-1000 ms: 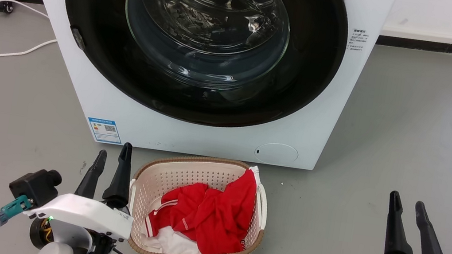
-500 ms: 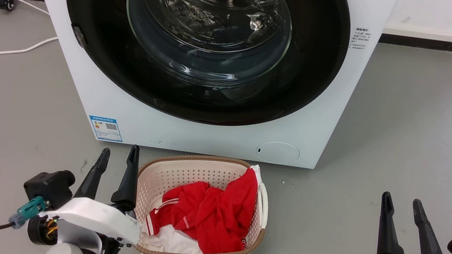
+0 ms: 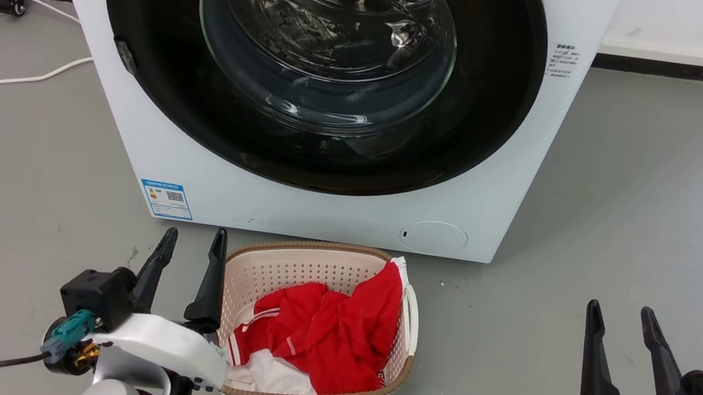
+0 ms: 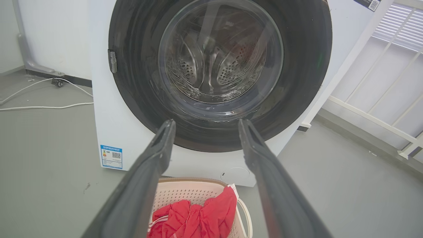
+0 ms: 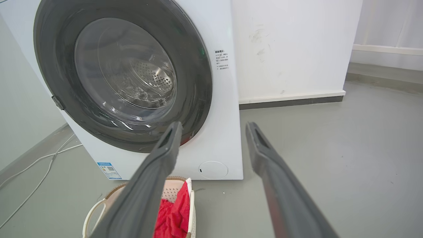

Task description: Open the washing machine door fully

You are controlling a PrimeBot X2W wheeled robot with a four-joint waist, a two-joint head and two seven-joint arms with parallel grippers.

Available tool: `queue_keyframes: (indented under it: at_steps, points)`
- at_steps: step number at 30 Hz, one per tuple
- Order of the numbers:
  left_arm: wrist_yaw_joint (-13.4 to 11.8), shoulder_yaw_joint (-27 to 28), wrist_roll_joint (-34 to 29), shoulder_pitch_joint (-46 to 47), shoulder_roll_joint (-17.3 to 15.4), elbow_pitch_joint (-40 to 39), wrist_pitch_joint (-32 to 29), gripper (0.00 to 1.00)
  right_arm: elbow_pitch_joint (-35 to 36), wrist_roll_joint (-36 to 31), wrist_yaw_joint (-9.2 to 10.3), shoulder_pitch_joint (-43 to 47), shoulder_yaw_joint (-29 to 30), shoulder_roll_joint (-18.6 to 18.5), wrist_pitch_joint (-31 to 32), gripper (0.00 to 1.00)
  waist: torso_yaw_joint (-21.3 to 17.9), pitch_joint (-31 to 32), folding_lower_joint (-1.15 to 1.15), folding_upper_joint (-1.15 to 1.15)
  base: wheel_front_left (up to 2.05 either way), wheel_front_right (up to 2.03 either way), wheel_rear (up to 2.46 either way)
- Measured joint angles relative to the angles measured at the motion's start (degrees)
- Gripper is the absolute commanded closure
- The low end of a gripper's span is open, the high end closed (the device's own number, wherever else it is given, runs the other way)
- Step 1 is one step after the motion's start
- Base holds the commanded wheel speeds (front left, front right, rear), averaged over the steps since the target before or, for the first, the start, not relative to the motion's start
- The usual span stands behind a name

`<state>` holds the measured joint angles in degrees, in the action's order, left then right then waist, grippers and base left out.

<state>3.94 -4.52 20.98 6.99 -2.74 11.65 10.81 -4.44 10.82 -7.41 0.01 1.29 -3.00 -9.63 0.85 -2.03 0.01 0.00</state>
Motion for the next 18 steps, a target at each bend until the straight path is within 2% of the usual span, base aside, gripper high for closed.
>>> queue_keyframes:
  at_steps: [18]
  points:
    - [-0.48,-0.8,-9.16,-0.02,-0.03,0.26,2.15,0.0,0.94,-8.83,-0.1,0.29,-0.3,0.0,-1.71,0.0,0.42,-0.28,0.0,0.0,0.0,0.0,0.0]
